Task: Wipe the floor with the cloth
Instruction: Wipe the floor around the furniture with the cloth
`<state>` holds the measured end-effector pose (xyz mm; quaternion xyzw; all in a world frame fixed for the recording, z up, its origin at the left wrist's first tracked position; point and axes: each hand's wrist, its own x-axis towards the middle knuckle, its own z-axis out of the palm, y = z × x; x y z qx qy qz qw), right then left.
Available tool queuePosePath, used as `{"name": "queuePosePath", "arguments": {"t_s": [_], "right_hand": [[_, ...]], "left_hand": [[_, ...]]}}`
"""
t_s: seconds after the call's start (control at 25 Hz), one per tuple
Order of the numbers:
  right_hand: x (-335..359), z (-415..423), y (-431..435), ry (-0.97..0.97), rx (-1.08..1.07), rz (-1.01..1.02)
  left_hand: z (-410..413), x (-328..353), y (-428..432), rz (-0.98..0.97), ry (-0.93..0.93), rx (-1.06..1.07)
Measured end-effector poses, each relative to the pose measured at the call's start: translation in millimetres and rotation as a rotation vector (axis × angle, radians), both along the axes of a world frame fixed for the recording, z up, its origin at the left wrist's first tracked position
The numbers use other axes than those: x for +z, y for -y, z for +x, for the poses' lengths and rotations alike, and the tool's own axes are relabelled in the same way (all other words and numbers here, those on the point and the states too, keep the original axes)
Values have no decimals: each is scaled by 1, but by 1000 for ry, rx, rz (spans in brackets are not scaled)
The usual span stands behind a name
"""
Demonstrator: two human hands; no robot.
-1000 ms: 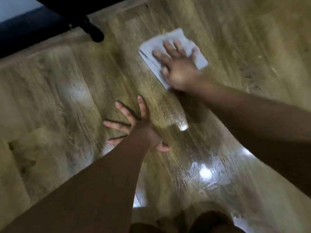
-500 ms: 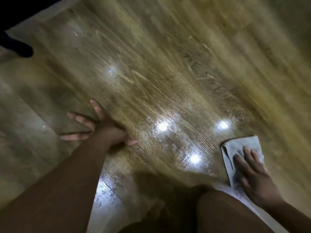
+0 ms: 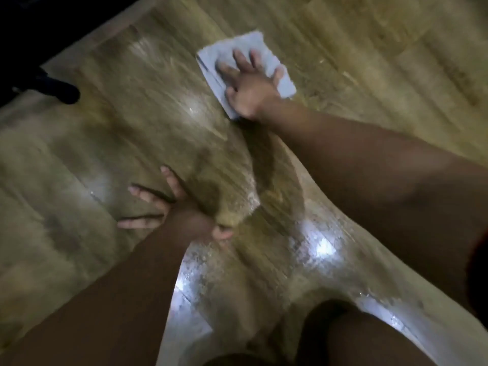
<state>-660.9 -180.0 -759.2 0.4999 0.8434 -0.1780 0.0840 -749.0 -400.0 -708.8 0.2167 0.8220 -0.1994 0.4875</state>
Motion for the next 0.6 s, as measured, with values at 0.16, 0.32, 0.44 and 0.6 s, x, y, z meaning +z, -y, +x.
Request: {"name": "queuePosePath", "arguments": {"t_s": [0.16,0.32,0.44,0.6], "right_hand": [[4,21,41,-100,-22,-26],[7,141,155,-143,2,60],[-1,181,178,-103,-4,30],[-2,167,177,-121,-85,-25]], "left_hand": [[0,2,0,1,18,-2],[-1,7,0,3,59,3],[2,9,-2,-11,32,21],[2,8,-3,-25,37,7]]}}
